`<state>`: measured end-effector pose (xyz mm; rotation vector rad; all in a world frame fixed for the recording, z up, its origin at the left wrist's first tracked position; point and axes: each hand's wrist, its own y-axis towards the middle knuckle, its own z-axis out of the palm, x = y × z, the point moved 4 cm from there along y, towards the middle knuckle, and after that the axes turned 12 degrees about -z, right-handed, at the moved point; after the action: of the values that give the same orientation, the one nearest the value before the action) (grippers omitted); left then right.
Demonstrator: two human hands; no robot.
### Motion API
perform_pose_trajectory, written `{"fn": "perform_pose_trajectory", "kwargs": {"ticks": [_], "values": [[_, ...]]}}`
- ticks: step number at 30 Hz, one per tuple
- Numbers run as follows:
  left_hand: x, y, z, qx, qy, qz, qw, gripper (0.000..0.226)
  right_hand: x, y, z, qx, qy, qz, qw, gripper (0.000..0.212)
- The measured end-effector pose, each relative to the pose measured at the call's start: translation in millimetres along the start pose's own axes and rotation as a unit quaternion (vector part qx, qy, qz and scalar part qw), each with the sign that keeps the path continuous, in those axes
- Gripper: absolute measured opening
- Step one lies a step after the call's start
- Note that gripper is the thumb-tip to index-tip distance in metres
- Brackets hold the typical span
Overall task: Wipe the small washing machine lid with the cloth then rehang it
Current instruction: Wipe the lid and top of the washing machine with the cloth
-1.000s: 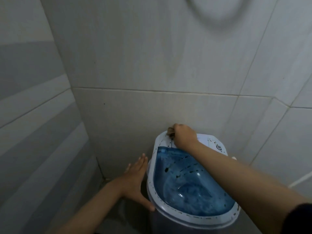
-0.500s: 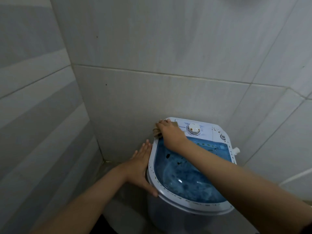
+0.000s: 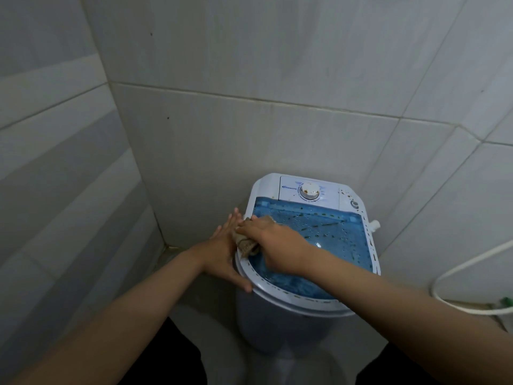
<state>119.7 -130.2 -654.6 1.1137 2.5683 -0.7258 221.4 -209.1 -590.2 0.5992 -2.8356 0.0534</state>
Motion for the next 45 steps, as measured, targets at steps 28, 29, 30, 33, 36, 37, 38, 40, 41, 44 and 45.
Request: {"fn": "perform_pose_trajectory", "kwargs": {"ticks": [28,29,30,33,36,37,38,40,41,44,45], "values": [[-9,-22,-9,-0.046,0.001,-0.02,0.999,0.158,16,-141,9,-0.01,0.021,-0.052,0.998,0.052],[-10,-24,-9,-0.049,0.003,-0.017,0.999,0.157,14,-147,9,-0.008,0.017,-0.05,0.999,0.052],[-13,-25,-10,-0.051,0.007,-0.015,0.999,0.156,12,-152,8,-0.006,0.013,-0.048,0.999,0.053],[-22,-28,-10,-0.049,0.015,-0.007,0.999,0.156,5,-166,5,0.007,-0.006,-0.04,0.999,0.052],[-31,-29,-9,-0.046,0.015,0.002,0.999,0.154,2,-174,-2,0.028,-0.029,-0.037,0.998,0.054],[-33,-30,-8,-0.047,0.015,0.002,0.999,0.152,1,-175,-5,0.041,-0.037,-0.037,0.998,0.052],[-34,-30,-8,-0.051,0.018,0.001,0.999,0.152,0,-176,-10,0.052,-0.043,-0.035,0.997,0.051],[-32,-30,-7,-0.058,0.031,-0.004,0.998,0.151,-4,-176,-23,0.052,-0.035,-0.005,0.998,0.05],[-31,-29,-6,-0.063,0.036,-0.004,0.997,0.15,-9,-175,-33,0.031,-0.019,0.021,0.999,0.049],[-32,-28,-6,-0.077,0.042,0.0,0.996,0.149,-32,-170,-66,-0.1,0.032,0.09,0.99,0.052],[-32,-28,-6,-0.08,0.042,0.0,0.996,0.15,-43,-166,-74,-0.137,0.035,0.109,0.984,0.054]]}}
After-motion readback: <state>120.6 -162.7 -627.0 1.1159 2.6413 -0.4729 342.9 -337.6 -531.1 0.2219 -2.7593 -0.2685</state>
